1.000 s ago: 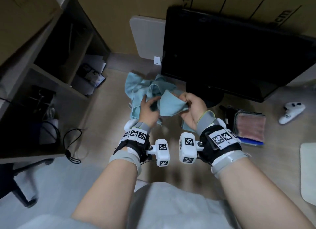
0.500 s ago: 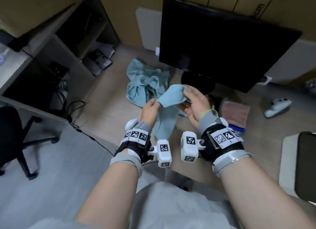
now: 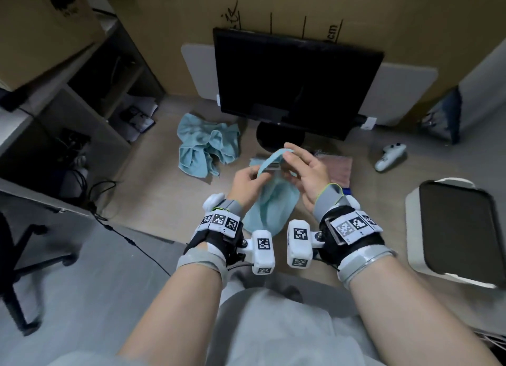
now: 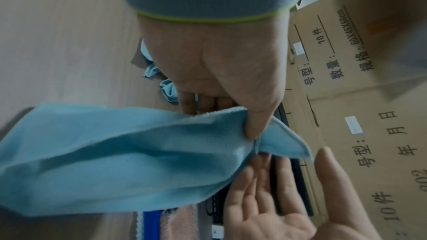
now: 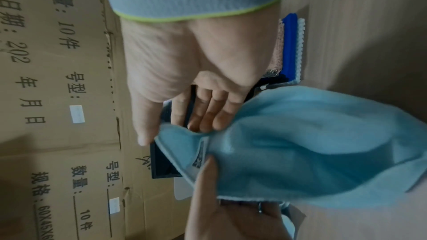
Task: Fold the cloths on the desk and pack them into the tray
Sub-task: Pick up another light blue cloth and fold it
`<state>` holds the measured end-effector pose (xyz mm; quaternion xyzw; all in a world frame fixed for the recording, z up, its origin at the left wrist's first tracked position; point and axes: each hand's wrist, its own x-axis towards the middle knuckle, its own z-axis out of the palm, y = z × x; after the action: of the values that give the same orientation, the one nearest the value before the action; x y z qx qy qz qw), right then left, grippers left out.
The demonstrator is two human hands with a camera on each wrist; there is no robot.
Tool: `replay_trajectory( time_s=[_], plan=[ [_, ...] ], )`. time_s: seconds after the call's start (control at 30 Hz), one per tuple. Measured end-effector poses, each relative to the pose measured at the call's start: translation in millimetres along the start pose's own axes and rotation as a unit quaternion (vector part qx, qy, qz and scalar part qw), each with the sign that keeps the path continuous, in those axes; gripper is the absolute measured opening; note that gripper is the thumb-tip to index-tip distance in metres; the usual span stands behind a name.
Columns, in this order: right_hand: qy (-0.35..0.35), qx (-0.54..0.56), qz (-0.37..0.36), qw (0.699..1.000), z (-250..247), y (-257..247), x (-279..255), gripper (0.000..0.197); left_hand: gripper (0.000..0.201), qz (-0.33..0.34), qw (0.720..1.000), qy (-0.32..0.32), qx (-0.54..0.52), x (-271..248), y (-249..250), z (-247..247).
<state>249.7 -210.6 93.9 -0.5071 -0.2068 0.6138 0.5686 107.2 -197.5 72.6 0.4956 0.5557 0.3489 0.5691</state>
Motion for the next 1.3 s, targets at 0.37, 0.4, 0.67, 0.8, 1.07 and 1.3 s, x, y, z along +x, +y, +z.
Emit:
replay_trajectory(
  time_s=[0.37,0.4,0.67,0.8,1.07,1.3],
  plan=[
    [0.014,-0.231,0.061,0.971,24.5,31.6,5.2,0.053,0.021,-0.039,0.991,0.002,-0.130,24.7,29.0,-45.1],
    [0.014,-0.245,0.059,0.968,28.5,34.3,5.5,0.055,0.020,-0.046,0.990,0.000,-0.135,25.9,28.0,-49.7],
    [0.015,-0.248,0.036,0.968,74.3,61.5,4.4,0.030,0.009,-0.071,0.988,-0.057,-0.124,36.7,28.3,-92.0],
    [0.051,-0.179,0.027,0.982,96.2,67.2,2.6,0.017,0.004,-0.029,0.992,-0.081,-0.088,40.9,25.9,-117.9],
    [0.135,-0.198,-0.020,0.971,114.5,66.8,2.4,0.009,0.020,0.003,0.993,-0.121,0.011,46.9,14.1,-138.9],
    [0.121,-0.234,-0.046,0.964,114.6,61.8,-7.8,0.017,0.020,0.037,0.998,-0.058,0.015,49.6,11.6,-138.1]
  ],
)
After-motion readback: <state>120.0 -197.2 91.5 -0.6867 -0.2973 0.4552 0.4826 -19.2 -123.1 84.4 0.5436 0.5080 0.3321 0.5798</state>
